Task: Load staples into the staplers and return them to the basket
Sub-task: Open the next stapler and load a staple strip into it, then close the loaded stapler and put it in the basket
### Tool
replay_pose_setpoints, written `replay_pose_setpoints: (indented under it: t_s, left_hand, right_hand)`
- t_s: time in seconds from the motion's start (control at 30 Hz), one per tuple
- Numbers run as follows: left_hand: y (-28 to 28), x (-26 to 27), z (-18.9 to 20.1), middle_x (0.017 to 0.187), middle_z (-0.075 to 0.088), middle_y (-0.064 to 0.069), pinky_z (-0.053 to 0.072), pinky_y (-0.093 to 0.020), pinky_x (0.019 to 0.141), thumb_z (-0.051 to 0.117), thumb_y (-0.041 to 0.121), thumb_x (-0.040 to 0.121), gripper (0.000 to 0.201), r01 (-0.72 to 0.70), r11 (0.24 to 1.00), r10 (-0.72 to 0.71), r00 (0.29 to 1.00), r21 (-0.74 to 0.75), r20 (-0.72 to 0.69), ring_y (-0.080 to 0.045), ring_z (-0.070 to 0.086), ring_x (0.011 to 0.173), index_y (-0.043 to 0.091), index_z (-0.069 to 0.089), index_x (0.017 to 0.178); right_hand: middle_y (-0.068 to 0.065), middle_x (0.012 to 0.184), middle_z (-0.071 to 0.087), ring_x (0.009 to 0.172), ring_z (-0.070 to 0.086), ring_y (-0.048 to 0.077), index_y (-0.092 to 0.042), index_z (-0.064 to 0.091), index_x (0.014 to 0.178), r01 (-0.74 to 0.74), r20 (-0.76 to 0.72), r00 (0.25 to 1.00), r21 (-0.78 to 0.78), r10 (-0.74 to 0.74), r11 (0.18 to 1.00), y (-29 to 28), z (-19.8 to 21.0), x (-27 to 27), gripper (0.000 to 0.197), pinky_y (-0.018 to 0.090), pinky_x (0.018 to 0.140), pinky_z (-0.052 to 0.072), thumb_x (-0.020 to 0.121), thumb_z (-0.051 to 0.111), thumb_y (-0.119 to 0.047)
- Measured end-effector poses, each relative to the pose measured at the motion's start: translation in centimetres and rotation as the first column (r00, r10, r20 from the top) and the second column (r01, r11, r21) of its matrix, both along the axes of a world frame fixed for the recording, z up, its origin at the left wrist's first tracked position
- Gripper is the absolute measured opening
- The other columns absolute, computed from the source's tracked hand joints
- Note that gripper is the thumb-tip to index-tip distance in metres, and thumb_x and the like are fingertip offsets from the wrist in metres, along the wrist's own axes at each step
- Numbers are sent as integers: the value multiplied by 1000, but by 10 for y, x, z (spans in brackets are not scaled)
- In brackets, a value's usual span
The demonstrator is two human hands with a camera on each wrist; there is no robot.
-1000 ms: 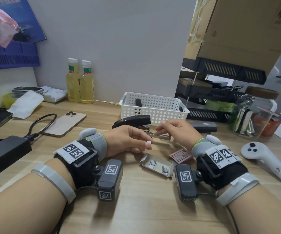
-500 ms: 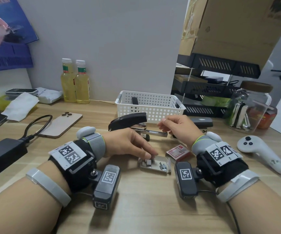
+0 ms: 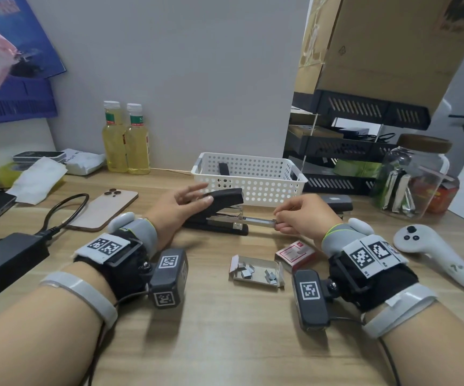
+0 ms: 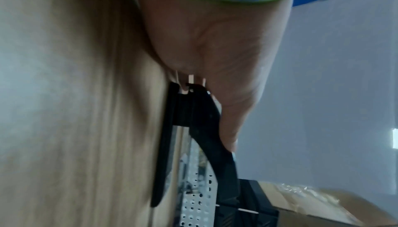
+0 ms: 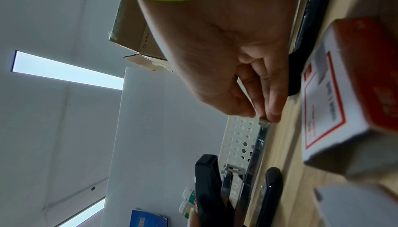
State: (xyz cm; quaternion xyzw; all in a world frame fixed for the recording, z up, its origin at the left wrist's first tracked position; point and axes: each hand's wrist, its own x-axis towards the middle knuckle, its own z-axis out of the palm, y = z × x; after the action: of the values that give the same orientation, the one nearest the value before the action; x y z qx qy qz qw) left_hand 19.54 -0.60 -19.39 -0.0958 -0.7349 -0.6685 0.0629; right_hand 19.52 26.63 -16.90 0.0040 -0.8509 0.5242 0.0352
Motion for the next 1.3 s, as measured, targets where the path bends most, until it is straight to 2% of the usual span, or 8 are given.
replay_pose_setpoints:
  t_s: [0.1, 0.23, 0.43, 0.8, 1.0, 1.07, 1.2, 1.3]
  left_hand:
    - [2, -6, -6, 117, 73, -4, 46, -39, 107, 77, 35, 82, 38, 24, 993, -22, 1000, -114, 14, -24, 68, 111, 39, 70, 119]
    - [1, -9, -10, 118, 71, -9, 45, -43, 108, 71, 26, 90, 29, -18, 994, 16, 1000, -107, -16, -24, 67, 107, 30, 67, 118]
    - [3, -4, -5, 111, 72, -3, 46, -31, 99, 62, 30, 96, 25, 15, 968, -30, 998, -252, -59, -17, 65, 101, 24, 61, 121]
    - [5, -4, -6, 105, 71, -1, 48, -34, 98, 66, 31, 94, 18, -44, 972, 27, 997, -230, -79, -19, 66, 99, 30, 65, 112]
    - [2, -7, 23, 110, 72, -11, 54, -19, 80, 65, 21, 94, 26, -5, 999, 0, 996, -50, -90, -22, 71, 97, 21, 68, 121]
    - [-1, -13, 45, 111, 74, -12, 57, -27, 86, 66, 18, 94, 28, 71, 996, -77, 990, -58, -118, -24, 72, 101, 16, 68, 121]
    - [-1, -40, 77, 114, 71, -15, 58, -37, 88, 71, 14, 90, 37, 76, 997, -74, 991, 12, -113, -29, 72, 99, 11, 59, 125]
    - [-8, -72, 85, 115, 69, -11, 53, -34, 89, 69, 16, 92, 32, -104, 986, 120, 984, 130, -128, -23, 68, 102, 11, 59, 122]
  right_hand:
    - [24, 89, 75, 80, 78, 27, 0, 71, 91, -97, 28, 994, -150, 102, 984, -6, 5, 6, 11, 28, 72, 64, 91, 61, 5]
    - [24, 99, 75, 89, 77, 28, 1, 66, 110, -218, 77, 966, -277, 248, 936, -17, 7, 10, 19, 29, 76, 63, 93, 59, 5]
    - [22, 122, 69, 110, 71, 32, -5, 55, 130, -302, 167, 909, -368, 382, 880, -28, 9, 14, 37, 34, 88, 60, 96, 46, 8]
    - [19, 116, 74, 107, 71, 29, -4, 65, 122, -299, 200, 893, -403, 403, 865, -25, 16, 7, 31, 44, 102, 54, 91, 61, 3]
    - [5, 99, 69, 90, 63, 19, -22, 67, 111, -388, 71, 916, -89, 394, 917, -56, 57, -15, 23, 33, 87, 47, 89, 72, -18]
    - [2, 96, 70, 84, 62, 15, -24, 71, 110, -417, 14, 908, 96, 418, 904, -67, 85, -25, 22, 29, 80, 47, 88, 74, -27]
    - [-3, 97, 74, 90, 65, 16, -27, 76, 108, -315, 46, 914, 706, 403, 634, -88, 138, -45, 33, 31, 83, 51, 85, 69, -50]
    - [0, 97, 74, 95, 64, 20, -22, 77, 96, -222, 21, 952, 735, 305, 641, -94, 161, -81, 33, 33, 87, 48, 82, 72, -52]
